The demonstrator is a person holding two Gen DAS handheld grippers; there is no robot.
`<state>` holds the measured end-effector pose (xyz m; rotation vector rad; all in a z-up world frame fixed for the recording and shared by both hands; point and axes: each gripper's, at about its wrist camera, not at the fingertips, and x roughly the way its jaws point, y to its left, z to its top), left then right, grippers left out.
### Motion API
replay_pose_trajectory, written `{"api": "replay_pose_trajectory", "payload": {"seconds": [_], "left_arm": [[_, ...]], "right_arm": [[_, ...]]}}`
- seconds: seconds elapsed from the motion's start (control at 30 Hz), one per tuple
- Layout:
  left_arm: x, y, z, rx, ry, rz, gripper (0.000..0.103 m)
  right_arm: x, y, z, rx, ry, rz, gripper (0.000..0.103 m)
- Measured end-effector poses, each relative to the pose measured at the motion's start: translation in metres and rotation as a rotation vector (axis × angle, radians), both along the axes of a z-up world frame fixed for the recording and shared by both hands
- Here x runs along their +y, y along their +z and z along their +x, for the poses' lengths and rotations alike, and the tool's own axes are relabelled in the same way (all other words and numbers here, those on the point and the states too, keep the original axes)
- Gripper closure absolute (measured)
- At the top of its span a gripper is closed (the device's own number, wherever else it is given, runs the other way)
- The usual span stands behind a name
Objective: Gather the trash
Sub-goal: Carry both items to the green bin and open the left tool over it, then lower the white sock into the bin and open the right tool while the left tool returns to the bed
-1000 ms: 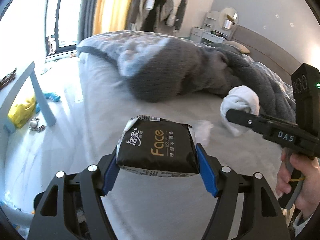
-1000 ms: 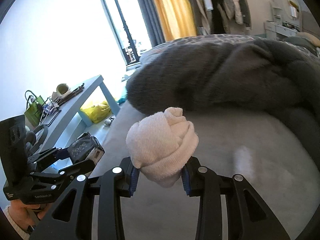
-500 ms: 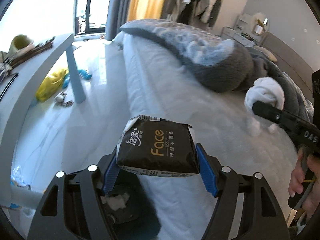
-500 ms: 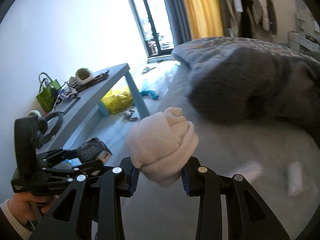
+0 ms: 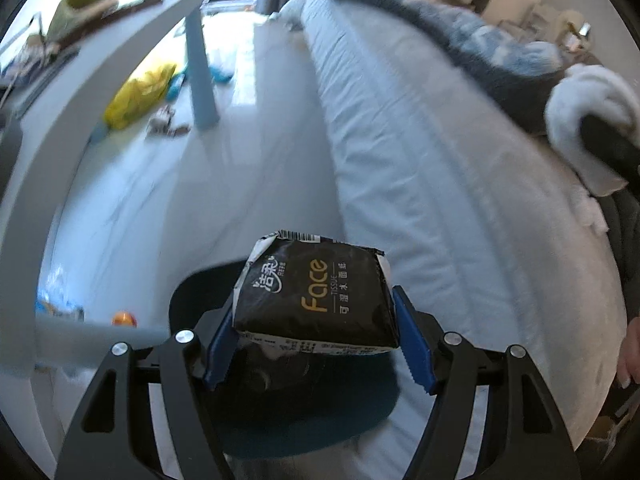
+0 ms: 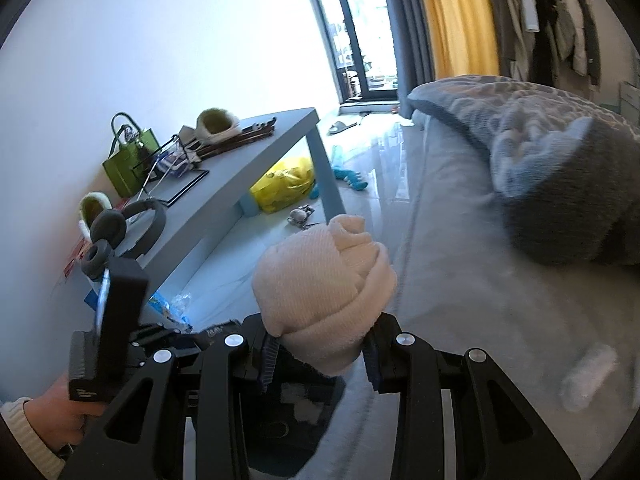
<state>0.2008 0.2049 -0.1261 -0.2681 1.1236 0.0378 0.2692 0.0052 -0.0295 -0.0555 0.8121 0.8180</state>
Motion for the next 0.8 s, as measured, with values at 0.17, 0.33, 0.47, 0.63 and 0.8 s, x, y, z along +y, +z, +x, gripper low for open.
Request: {"api": "replay_pose_trajectory", "payload": {"seconds": [0.17, 0.33, 0.47, 0.63, 0.8], "left_arm": [[0.021, -0.024, -0.005, 0.099, 0.031, -0.039, 0.030], [0.036, -0.041, -0.013, 0.183, 0.039, -0.053, 0.030], [0.044, -0.048, -0.019, 0.226, 0.031, -0.062, 0.027], [0.057, -0.045, -0.029, 0.229, 0.039, -0.060, 0.020], [0.072, -0.038, -0.038, 0.207, 0.069, -0.070, 0.020]], "right_arm": [[0.025, -0.009, -0.003, 0.017, 0.031, -0.019, 0.067], [0.048, -0.017, -0.009, 0.031, 0.063, -0.036, 0.067], [0.067, -0.025, -0.013, 0.048, 0.088, -0.051, 0.067], [0.088, -0.039, -0.016, 0.072, 0.110, -0.081, 0.067], [0.105, -0.055, -0.018, 0.094, 0.130, -0.117, 0.067]]}}
